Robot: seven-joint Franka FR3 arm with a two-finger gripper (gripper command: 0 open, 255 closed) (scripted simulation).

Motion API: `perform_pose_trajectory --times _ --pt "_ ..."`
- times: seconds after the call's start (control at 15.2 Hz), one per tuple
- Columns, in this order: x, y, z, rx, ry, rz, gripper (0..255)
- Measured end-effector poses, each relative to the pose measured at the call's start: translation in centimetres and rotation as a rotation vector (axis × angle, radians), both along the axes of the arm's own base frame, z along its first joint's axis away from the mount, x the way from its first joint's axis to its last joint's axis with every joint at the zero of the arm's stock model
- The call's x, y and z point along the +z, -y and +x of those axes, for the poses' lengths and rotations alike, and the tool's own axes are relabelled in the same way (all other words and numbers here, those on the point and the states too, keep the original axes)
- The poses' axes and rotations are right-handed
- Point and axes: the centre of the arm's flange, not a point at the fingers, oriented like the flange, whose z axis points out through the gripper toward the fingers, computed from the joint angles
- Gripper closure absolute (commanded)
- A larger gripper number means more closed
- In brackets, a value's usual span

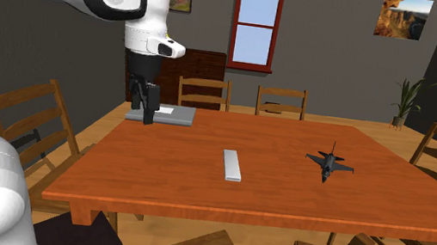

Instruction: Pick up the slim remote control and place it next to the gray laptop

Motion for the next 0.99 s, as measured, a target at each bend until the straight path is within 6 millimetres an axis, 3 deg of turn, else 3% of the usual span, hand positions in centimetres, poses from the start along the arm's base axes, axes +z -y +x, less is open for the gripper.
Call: perform_pose_trajectory --times 0.13,0.26,0.99 --pt "-0.3 0.2 0.4 0.011 0.0 -0.001 0" --pt "-1.3 0.7 2.2 0.049 0.001 -0.004 0" --pt "-8.1 4.1 14.3 0.31 0.011 -0.027 0"
